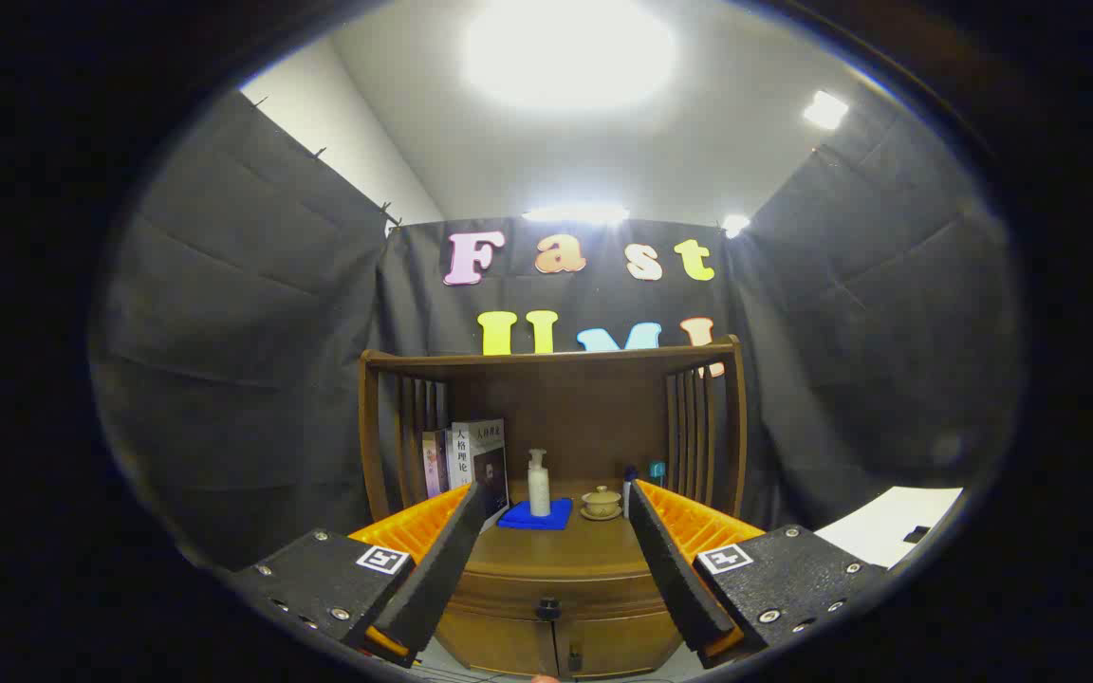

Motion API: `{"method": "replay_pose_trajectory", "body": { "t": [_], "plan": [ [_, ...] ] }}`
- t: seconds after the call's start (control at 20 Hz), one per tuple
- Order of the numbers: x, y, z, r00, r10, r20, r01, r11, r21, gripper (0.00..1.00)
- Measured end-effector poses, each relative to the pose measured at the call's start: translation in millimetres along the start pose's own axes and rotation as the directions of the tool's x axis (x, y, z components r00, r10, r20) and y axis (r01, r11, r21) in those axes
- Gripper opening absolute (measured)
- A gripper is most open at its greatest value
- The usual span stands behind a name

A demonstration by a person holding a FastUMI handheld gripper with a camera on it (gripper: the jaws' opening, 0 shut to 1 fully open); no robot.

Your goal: Pull open the drawer, take out the items inside it, and place them on the countertop above the cabinet.

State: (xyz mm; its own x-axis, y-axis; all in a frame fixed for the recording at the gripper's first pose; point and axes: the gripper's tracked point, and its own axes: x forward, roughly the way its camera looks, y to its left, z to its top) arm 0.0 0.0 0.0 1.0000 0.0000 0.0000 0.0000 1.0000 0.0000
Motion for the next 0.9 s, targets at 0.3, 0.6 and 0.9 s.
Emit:
{"method": "replay_pose_trajectory", "body": {
  "t": [0.3,0.6,0.9],
  "plan": [
    [13,7,-22,0.999,0.038,-0.038,-0.038,0.999,0.007,0.94],
    [19,14,-38,0.998,0.034,-0.049,-0.035,0.999,-0.023,0.94],
    [35,-5,-72,0.994,0.0,-0.112,-0.01,0.996,-0.087,0.94]
  ]
}}
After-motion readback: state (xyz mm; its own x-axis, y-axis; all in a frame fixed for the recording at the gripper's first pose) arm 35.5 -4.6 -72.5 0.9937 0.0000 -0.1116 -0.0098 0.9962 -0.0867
